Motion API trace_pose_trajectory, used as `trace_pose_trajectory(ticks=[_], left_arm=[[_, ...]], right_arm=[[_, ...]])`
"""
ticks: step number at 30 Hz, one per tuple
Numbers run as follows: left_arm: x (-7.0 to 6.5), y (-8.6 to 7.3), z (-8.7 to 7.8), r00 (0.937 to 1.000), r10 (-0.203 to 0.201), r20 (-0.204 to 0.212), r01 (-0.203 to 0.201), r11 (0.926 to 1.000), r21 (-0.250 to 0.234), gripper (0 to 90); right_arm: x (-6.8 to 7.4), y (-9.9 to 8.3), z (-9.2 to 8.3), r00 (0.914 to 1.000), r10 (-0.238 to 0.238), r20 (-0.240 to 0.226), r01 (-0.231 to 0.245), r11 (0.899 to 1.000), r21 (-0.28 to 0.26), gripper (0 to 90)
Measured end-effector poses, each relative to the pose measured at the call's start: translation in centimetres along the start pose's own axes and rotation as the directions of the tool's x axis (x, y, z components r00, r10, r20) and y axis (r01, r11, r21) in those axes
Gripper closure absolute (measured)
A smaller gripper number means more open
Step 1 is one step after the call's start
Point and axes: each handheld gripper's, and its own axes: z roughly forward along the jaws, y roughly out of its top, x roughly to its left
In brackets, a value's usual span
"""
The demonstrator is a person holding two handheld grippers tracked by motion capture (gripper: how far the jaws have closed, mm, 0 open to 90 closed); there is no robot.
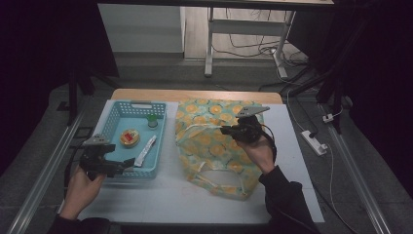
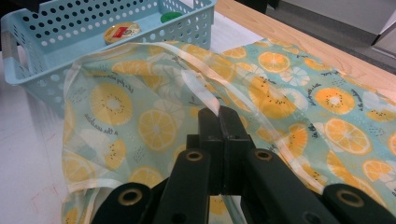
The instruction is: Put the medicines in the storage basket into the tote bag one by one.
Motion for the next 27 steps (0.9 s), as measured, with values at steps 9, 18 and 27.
trace_pose_trajectory(ticks=[9,18,27], left_arm=[[1.3,1.6,1.2,1.0000,-0.004,0.004,0.004,0.9997,0.024,0.4],[3.0,3.2,2.4,0.9999,-0.012,0.007,0.012,0.9995,0.030,0.0],[3.9,4.8,3.9,0.9996,0.001,-0.027,0.001,0.9979,0.065,0.0]], right_arm=[[0.0,0.1,-0.1,1.0000,0.003,-0.001,-0.003,1.000,-0.009,90.0],[-0.1,0.1,-0.2,1.0000,0.005,-0.003,-0.005,1.000,-0.012,90.0],[-0.1,0.0,-0.1,0.9999,0.010,-0.004,-0.010,1.000,-0.011,90.0]])
